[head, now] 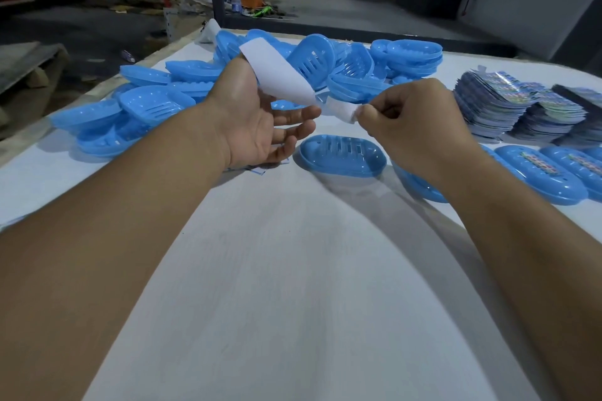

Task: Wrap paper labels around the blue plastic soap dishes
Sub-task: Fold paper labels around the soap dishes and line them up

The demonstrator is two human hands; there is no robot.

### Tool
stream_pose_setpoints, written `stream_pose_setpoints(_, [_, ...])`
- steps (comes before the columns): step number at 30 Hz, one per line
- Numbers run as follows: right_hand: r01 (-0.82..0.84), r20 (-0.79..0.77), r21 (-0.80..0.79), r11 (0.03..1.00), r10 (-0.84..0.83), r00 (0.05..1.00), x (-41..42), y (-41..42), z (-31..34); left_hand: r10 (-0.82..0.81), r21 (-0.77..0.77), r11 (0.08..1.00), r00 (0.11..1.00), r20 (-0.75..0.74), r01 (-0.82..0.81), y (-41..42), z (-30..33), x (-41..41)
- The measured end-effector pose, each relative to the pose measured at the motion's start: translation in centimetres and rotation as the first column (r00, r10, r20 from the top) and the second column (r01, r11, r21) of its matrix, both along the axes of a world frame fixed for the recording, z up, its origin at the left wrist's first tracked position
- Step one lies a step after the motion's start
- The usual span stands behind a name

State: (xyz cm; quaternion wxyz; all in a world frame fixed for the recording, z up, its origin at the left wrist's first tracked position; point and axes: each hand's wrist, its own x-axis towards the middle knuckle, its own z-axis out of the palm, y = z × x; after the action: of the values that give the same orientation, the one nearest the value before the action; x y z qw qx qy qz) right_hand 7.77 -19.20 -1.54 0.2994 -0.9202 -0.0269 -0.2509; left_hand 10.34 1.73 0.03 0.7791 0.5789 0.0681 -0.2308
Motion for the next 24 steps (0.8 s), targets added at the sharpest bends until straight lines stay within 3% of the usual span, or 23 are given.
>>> stream_pose_setpoints(13, [0.012, -0.006, -0.013, 1.000, -0.012, 1.000, 0.1, -0.2, -0.1, 0.118, -0.203, 0.973, 0.992, 0.044, -0.107, 0.0, 0.1, 0.3])
stream_pose_setpoints(18, [0.004, 0.003, -0.027, 1.000, -0.004, 1.000, 0.1, -0.4, -0.1, -0.017, -0.007, 1.000, 0.990, 0.139, 0.018, 0.6, 0.0, 1.1])
stream_pose_setpoints(24, [-0.005, 0.036, -0.001, 1.000, 0.005, 0.999, -0.2, -0.1, 0.1, 0.033, 0.287, 0.948, 0.940, 0.339, -0.137, -0.8, -1.0, 0.8])
